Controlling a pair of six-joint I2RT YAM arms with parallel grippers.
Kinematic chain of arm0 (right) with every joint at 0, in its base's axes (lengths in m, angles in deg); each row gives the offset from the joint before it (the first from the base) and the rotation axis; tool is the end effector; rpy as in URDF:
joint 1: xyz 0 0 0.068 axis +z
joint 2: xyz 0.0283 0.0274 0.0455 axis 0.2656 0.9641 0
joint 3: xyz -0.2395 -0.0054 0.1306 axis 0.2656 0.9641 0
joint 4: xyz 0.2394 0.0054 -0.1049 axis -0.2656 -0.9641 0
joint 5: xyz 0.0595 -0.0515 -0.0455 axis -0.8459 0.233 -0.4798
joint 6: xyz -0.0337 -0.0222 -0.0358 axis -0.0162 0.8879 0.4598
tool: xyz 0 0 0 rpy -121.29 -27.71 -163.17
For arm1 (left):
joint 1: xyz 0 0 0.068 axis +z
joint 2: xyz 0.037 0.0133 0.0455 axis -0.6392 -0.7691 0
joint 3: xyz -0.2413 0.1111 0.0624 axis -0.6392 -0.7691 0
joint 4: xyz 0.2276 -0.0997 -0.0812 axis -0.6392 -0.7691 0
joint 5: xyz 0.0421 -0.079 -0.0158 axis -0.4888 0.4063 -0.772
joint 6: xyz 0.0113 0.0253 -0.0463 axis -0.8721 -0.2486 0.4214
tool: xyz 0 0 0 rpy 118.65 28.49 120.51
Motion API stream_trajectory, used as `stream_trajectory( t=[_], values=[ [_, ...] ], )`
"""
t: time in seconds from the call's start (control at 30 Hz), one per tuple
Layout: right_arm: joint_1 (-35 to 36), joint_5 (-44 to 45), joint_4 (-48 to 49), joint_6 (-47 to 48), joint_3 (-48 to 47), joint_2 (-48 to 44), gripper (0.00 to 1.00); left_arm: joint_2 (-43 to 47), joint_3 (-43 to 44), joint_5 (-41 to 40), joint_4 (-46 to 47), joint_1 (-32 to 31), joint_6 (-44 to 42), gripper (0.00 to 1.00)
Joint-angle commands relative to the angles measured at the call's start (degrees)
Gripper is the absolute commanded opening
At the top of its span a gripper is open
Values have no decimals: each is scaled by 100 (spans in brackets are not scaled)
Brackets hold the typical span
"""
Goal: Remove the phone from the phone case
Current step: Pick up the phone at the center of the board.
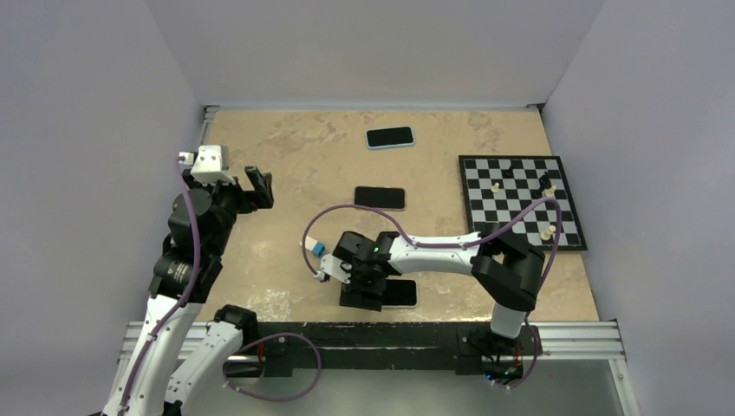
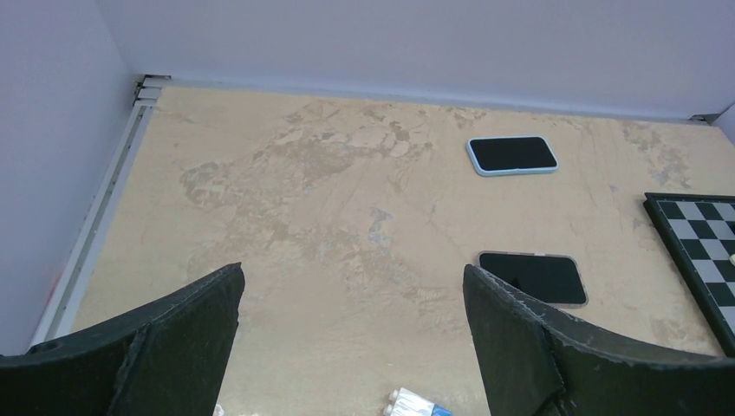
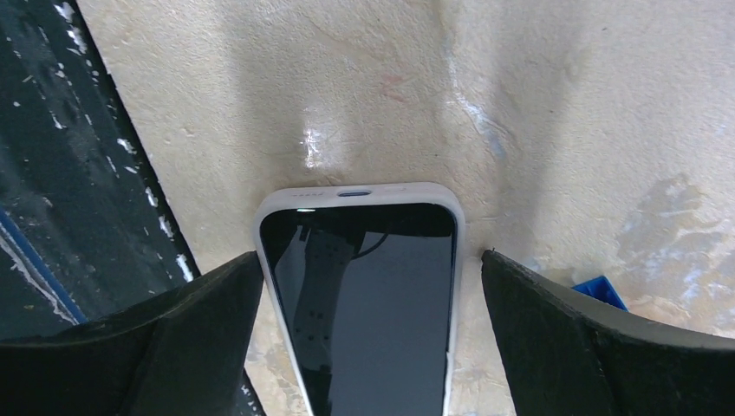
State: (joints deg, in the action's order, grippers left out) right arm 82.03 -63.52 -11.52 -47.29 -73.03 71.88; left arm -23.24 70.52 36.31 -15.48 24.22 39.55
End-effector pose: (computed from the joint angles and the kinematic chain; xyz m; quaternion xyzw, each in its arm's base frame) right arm 0.1314 0.3121 0.1680 -0.6628 0.7304 0.1067 0.1257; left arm 0.1353 -0.0297 0.3779 -0.0528 0.7499 -0.0835 0.6541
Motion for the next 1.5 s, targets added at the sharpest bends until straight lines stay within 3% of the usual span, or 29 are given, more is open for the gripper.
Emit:
stream_trajectory(
  t=[0.0, 0.2, 0.27, 0.37, 0.47, 0.63, 0.83, 1.03, 1.13, 1.33, 1.47],
  values=[
    [-2, -112, 100, 108, -7, 27, 99, 11, 202, 52, 45, -22, 67, 100],
    [16, -35, 114, 74, 24, 161, 97, 38, 192, 56, 46, -23, 69, 100],
    [13, -122, 98, 98, -18, 316, 91, 51, 188, 39, 44, -27, 69, 100],
    [12, -313, 166, 138, -56, 451, 71, 85, 183, 21, 35, -22, 69, 100],
    [16, -519, 396, 158, -2, 382, 39, 156, 195, 68, -71, -22, 212, 100],
    [17, -344, 716, 6, 73, 126, 0, 473, 346, 593, -750, -29, 1047, 100],
    [-65, 52, 1411, -562, 188, -601, 0, 945, 347, 844, -1184, -22, 1664, 100],
    [-753, 612, 2471, -2002, 818, -2021, 0, 1095, -29, 584, -1264, -23, 2106, 100],
    [-1172, 684, 2908, -2775, 1206, -2789, 0, 856, -268, 879, -1229, -22, 2393, 100],
    [-2018, 446, 3379, -4200, 1727, -3689, 0, 483, -1606, 2684, 568, -63, 3199, 92],
    [-2727, 406, 3648, -5652, 2194, -4273, 0, 485, -2483, 3124, 2342, -596, 3544, 91]
  ],
)
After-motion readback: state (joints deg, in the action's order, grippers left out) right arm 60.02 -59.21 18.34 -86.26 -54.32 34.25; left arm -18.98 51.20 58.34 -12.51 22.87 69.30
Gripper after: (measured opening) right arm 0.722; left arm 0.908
